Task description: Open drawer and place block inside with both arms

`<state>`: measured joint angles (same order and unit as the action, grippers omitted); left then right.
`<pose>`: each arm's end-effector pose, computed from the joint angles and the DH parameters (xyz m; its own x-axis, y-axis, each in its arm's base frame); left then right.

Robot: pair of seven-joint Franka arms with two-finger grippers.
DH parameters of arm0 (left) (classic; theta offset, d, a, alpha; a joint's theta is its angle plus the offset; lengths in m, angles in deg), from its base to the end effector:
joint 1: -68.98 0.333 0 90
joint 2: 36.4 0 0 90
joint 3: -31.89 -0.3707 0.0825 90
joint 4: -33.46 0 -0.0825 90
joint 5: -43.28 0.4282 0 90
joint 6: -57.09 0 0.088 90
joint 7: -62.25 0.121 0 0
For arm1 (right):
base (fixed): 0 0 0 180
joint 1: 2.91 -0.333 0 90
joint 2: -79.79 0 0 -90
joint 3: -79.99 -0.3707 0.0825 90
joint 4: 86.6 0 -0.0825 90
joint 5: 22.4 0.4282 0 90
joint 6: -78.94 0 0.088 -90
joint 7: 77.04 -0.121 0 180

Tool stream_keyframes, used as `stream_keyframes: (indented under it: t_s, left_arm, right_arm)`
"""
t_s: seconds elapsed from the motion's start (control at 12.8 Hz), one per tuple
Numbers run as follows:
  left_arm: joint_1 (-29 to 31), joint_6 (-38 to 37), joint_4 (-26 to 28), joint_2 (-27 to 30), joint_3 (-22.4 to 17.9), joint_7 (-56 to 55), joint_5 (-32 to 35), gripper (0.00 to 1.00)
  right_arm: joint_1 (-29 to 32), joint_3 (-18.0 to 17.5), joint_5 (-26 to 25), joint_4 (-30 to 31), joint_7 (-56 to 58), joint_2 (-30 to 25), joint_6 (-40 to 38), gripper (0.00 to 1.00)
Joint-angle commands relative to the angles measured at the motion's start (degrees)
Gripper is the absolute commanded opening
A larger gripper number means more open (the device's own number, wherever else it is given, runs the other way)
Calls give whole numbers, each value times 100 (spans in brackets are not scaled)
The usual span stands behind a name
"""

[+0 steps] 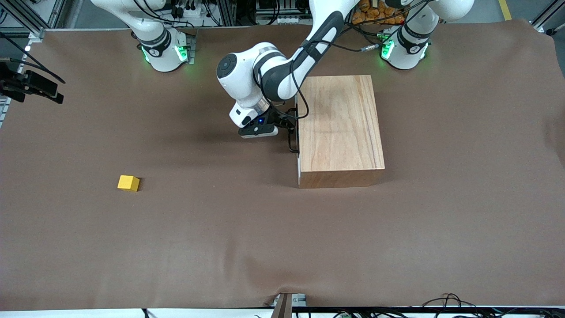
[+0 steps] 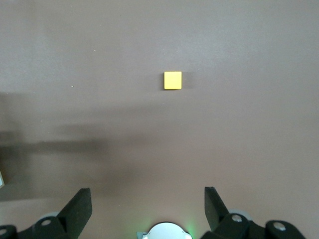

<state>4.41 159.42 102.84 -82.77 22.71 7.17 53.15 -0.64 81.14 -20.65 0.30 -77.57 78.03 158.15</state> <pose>0.4433 -0.6726 0.2880 0.9898 -0.1125 0.0870 -0.0763 -0.9363 -0.3429 0.5650 -0.0298 0.6952 0.9926 -0.0628 -0.1035 -0.0662 -0.9974 -0.0301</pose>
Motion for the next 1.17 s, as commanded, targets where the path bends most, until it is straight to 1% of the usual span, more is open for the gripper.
stream_keyframes:
  t_s: [0.0,0.62,1.09]
  left_arm:
    - [-12,295,-145,-91,-5,-161,-72,100]
    - [-4,1147,-153,-205,-5,-424,-424,100]
    - [-21,1385,-180,-197,30,-530,-512,100]
  right_arm:
    - [81,-53,71,-67,-18,53,-37,100]
    - [134,-45,107,-58,-18,70,-19,100]
    - [125,-53,124,-50,-27,106,-28,100]
